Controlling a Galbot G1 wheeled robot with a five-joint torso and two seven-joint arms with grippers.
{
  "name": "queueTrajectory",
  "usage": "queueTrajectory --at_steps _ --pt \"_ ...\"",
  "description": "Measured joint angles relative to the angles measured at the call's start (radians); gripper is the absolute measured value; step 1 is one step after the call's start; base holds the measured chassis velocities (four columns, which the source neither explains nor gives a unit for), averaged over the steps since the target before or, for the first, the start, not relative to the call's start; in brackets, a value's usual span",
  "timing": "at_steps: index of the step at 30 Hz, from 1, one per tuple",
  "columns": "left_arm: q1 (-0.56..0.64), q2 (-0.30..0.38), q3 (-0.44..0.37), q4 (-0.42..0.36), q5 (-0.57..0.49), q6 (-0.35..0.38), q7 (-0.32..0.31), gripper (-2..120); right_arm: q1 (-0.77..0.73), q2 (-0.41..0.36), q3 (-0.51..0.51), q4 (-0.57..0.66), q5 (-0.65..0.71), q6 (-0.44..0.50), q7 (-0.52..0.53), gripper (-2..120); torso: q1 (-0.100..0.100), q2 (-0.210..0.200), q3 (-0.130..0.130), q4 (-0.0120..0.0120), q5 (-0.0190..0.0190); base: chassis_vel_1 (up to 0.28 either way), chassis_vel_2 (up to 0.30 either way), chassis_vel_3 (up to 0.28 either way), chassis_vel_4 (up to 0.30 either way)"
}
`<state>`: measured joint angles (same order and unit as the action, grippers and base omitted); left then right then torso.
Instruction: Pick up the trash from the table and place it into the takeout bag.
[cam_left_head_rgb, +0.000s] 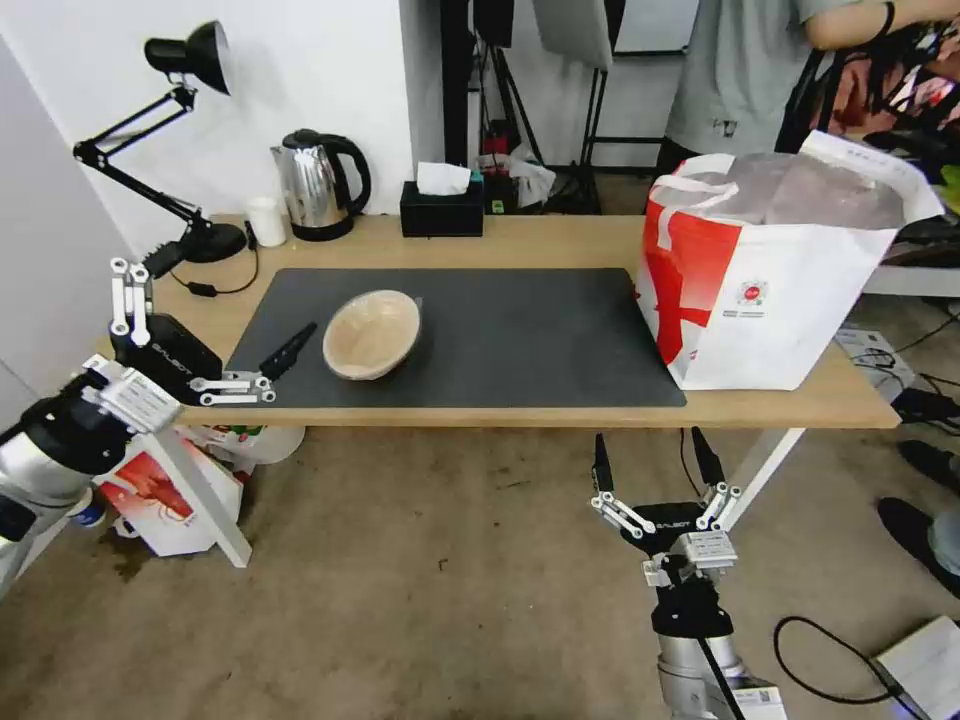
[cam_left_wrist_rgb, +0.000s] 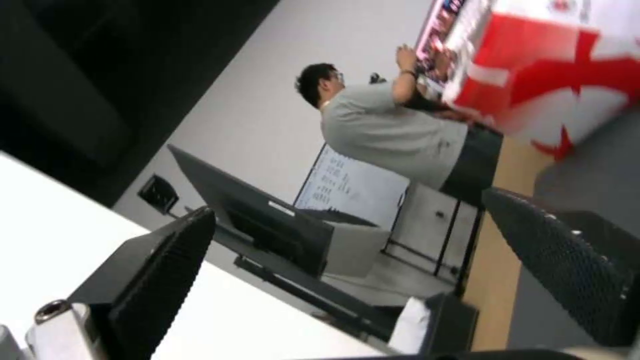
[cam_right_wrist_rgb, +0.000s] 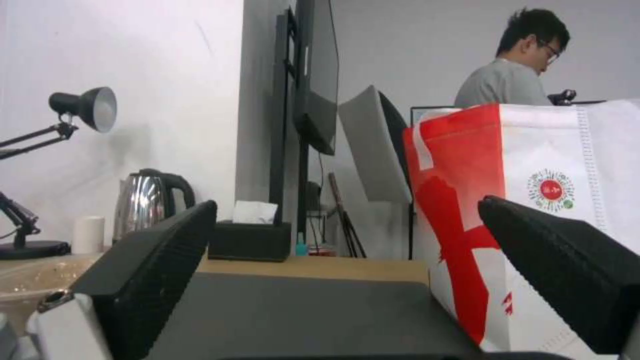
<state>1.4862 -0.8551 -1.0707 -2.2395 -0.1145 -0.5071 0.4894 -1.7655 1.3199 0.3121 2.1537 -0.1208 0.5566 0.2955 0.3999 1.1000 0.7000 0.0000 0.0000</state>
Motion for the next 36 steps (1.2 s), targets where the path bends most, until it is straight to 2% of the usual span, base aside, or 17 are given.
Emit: queueTrajectory --at_steps 7,12,24,36 --pt "-0.067 0.003 0.012 0.056 0.189 -0.07 0.005 100 0.0 0.0 0.0 0.0 0.0 0.0 0.0 100 0.0 0.0 0.0 0.0 -0.0001 0.0 0.0 0.0 0.0" --pt "-0.09 0.017 0.021 0.086 0.233 -0.089 0.005 100 0.0 0.0 0.0 0.0 0.0 0.0 0.0 100 0.0 0.0 0.0 0.0001 -0.0001 0.0 0.0 0.0 0.0" --pt "-0.148 0.129 0.056 0.107 0.268 -0.102 0.015 100 0.0 0.0 0.0 0.0 0.0 0.0 0.0 100 0.0 0.0 0.0 0.0 0.0002 0.0 0.0 0.0 0.0" --pt "-0.163 0.133 0.081 0.142 0.29 -0.126 0.035 100 0.0 0.0 0.0 0.0 0.0 0.0 0.0 100 0.0 0.0 0.0 0.0001 0.0 0.0 0.0 0.0 0.0"
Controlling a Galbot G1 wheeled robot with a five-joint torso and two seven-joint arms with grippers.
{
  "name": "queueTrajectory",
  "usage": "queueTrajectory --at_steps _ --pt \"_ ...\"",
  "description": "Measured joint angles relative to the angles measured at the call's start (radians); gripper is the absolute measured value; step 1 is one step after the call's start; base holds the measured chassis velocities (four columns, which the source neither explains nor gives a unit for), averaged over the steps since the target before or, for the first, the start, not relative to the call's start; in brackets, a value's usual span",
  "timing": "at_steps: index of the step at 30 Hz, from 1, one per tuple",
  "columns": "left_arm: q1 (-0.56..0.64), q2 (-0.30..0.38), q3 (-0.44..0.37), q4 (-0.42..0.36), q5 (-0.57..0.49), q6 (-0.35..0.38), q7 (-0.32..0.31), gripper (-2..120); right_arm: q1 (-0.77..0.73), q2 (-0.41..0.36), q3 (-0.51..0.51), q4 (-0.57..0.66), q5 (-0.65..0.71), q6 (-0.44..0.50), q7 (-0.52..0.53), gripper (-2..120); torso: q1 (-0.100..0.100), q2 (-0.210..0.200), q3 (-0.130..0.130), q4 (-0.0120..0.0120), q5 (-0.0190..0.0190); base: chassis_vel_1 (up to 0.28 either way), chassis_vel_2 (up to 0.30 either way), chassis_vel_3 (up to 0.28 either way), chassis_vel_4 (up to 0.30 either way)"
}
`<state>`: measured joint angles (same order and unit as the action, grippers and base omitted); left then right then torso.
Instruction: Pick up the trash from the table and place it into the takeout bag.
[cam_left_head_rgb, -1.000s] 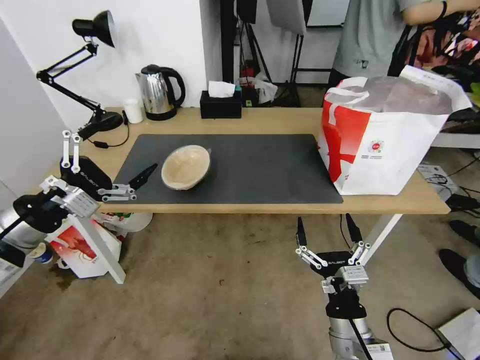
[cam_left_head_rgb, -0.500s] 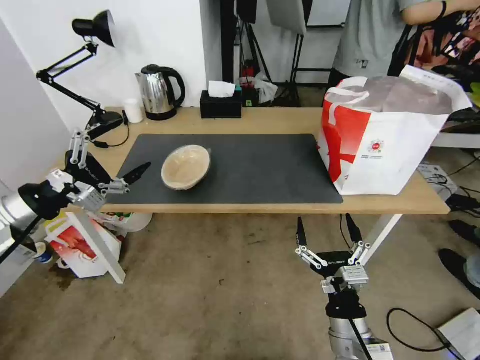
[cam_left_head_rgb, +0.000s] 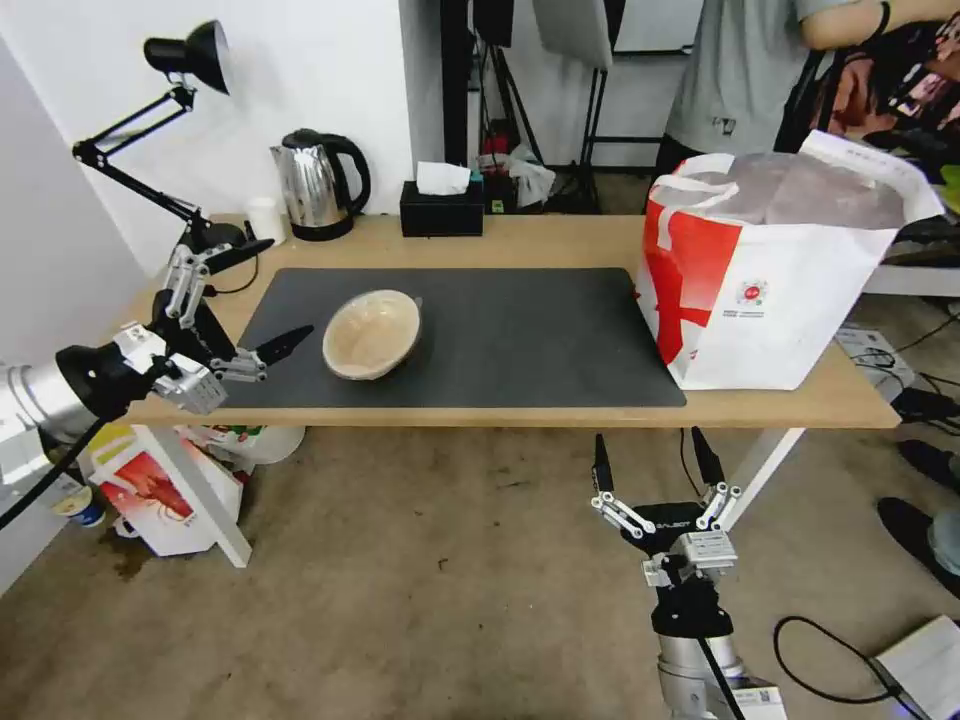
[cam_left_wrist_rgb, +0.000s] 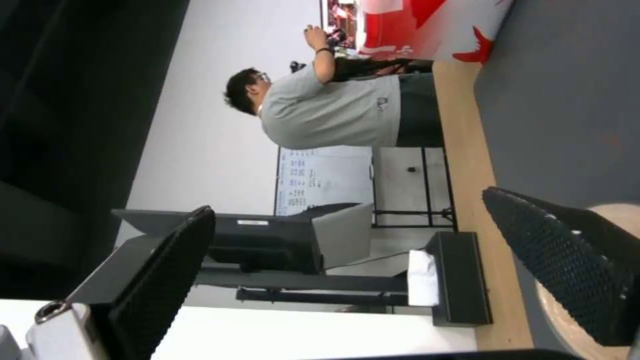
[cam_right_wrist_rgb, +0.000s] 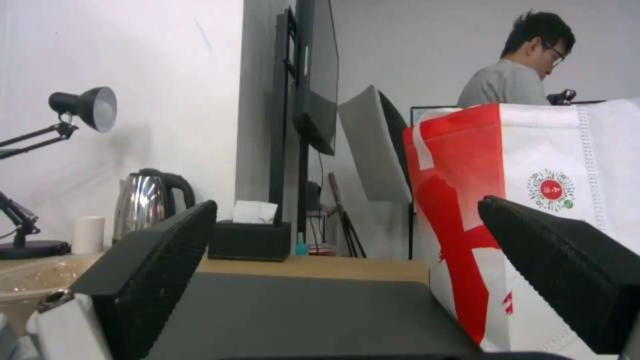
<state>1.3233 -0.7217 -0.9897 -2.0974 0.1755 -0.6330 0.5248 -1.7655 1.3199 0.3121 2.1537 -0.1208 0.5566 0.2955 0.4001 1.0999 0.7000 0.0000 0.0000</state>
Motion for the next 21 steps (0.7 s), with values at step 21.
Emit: queueTrajectory --at_steps 21 --pt "-0.069 0.028 0.049 0.05 0.082 -0.025 0.035 100 0.0 0.0 0.0 0.0 0.0 0.0 0.0 100 0.0 0.0 0.0 0.0 0.0 0.0 0.0 0.0 0.0"
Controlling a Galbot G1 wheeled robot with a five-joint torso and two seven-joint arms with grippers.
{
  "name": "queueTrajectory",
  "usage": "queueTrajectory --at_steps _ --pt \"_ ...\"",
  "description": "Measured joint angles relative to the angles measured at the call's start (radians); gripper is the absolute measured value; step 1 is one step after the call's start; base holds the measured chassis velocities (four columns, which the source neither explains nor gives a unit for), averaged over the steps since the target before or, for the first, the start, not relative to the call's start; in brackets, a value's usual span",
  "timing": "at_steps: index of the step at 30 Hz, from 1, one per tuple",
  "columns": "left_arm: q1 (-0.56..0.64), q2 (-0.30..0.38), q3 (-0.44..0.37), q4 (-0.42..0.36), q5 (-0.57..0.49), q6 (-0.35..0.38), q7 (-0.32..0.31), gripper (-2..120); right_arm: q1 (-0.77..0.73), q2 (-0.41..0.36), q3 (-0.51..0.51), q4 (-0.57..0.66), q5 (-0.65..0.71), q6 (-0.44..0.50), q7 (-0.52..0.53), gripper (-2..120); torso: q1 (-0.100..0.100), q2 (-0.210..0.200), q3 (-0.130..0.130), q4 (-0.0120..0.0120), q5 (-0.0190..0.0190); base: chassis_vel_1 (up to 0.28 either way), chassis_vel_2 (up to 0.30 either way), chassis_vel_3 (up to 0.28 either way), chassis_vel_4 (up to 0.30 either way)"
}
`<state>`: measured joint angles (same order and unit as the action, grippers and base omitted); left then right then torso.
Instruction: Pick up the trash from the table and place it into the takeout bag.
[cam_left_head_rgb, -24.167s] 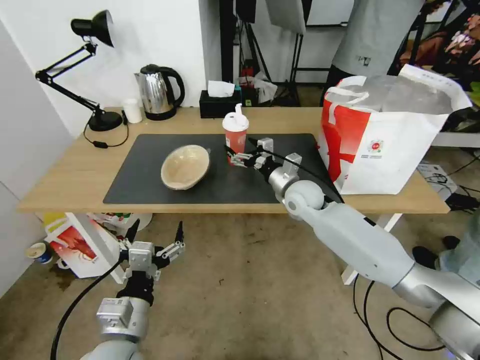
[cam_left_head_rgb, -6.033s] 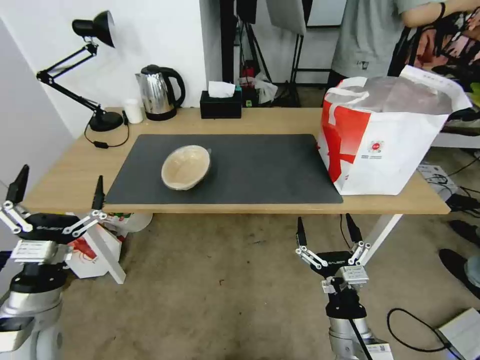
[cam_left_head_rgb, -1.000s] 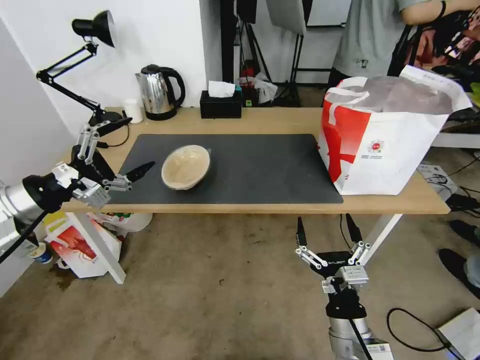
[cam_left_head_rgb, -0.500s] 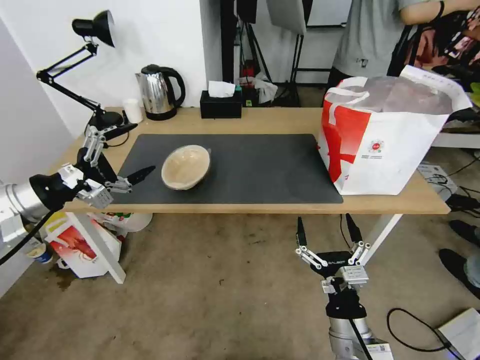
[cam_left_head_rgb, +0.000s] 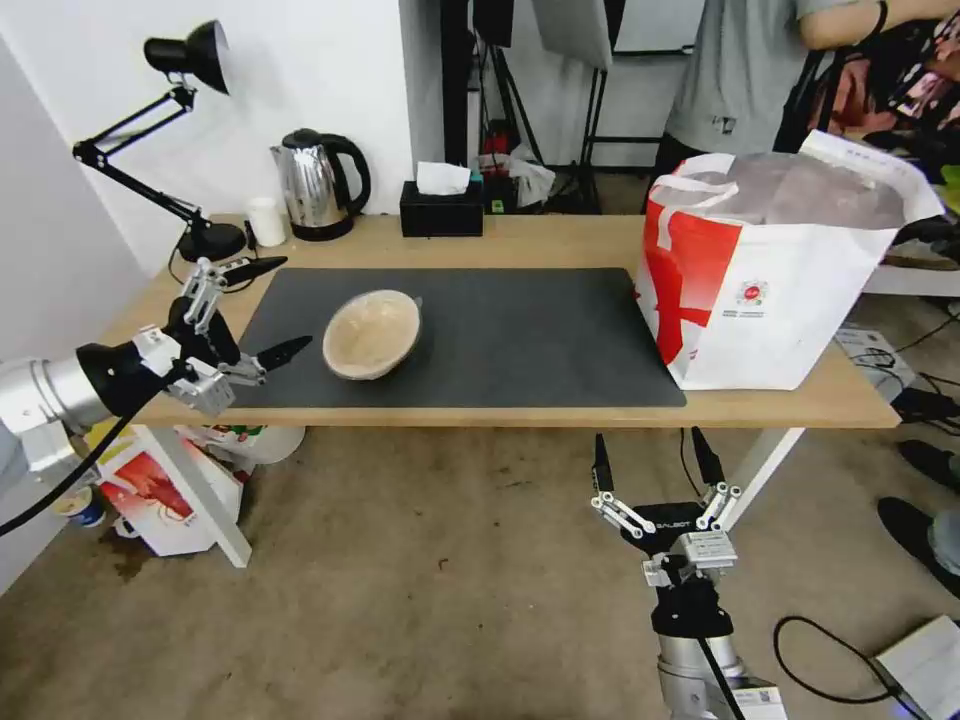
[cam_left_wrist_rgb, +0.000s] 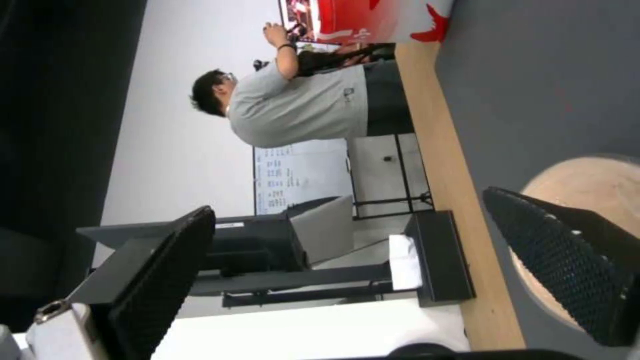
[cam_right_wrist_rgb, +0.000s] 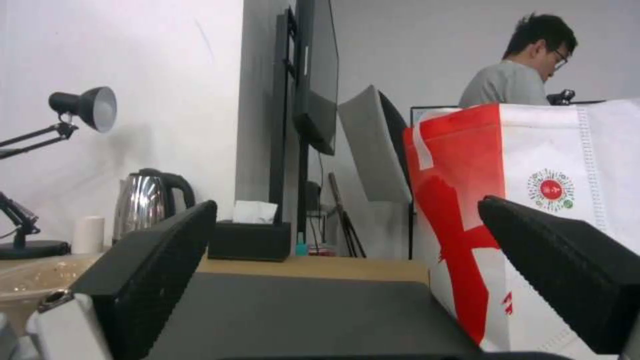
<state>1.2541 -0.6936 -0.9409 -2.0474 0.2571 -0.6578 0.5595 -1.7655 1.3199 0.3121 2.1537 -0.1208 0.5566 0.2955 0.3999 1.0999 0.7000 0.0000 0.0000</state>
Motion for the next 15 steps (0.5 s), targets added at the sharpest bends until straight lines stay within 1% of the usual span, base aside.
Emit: queueTrajectory --at_steps 5,15 --pt "0.0 0.023 0.006 0.001 0.006 -0.001 0.001 100 0.0 0.0 0.0 0.0 0.0 0.0 0.0 100 0.0 0.0 0.0 -0.0001 0.0 0.0 0.0 0.0 0.0" --pt "0.0 0.036 0.016 0.011 0.018 -0.004 0.007 100 0.0 0.0 0.0 0.0 0.0 0.0 0.0 100 0.0 0.0 0.0 0.0 0.0 0.0 0.0 0.0 0.0"
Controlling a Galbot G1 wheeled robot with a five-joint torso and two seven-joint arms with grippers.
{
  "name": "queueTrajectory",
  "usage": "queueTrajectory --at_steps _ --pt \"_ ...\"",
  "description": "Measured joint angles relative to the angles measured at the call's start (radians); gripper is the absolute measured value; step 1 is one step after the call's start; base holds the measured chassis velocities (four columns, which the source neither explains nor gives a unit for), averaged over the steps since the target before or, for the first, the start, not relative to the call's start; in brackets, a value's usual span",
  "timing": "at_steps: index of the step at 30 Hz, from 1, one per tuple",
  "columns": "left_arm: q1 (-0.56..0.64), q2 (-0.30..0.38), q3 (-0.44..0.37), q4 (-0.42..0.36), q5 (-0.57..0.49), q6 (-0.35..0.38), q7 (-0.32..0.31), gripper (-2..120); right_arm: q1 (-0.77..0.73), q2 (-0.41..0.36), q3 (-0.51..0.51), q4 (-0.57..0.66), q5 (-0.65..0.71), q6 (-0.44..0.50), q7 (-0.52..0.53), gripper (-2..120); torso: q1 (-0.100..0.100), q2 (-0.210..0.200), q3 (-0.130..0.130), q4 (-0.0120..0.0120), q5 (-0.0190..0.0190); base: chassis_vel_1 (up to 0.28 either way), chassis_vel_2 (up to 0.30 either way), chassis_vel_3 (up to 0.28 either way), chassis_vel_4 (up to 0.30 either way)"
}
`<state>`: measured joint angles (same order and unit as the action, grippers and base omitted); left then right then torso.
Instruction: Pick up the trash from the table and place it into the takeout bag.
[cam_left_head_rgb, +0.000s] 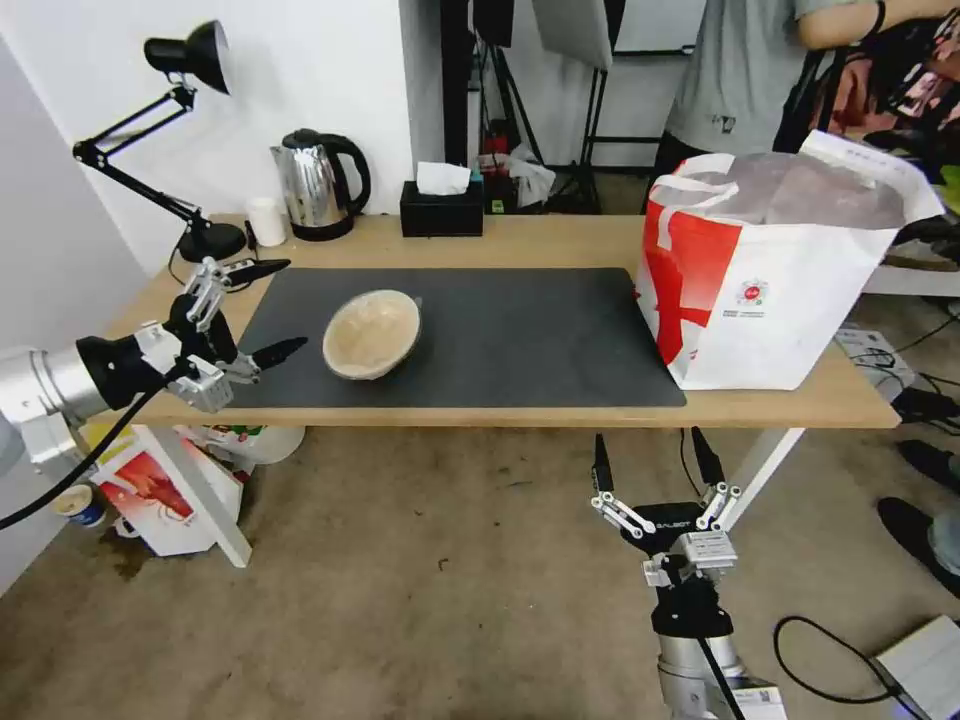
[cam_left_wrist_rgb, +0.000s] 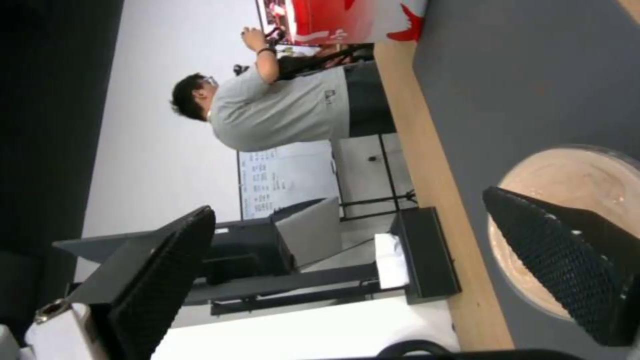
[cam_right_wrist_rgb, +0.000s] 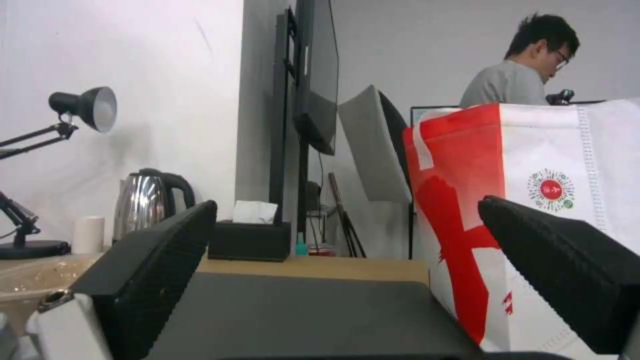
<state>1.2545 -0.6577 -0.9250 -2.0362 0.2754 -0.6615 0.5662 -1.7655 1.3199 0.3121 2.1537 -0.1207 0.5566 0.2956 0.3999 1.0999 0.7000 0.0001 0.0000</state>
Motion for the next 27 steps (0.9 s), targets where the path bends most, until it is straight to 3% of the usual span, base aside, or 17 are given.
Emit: queueTrajectory --at_steps 12,27 --pt "-0.006 0.032 0.018 0.02 0.006 -0.002 0.005 100 0.0 0.0 0.0 0.0 0.0 0.0 0.0 100 0.0 0.0 0.0 0.0 0.0 0.0 0.0 0.0 0.0" --pt "-0.027 -0.01 0.064 0.062 0.061 -0.029 0.019 100 0.0 0.0 0.0 0.0 0.0 0.0 0.0 100 0.0 0.0 0.0 -0.0001 0.0 0.0 0.0 0.0 0.0"
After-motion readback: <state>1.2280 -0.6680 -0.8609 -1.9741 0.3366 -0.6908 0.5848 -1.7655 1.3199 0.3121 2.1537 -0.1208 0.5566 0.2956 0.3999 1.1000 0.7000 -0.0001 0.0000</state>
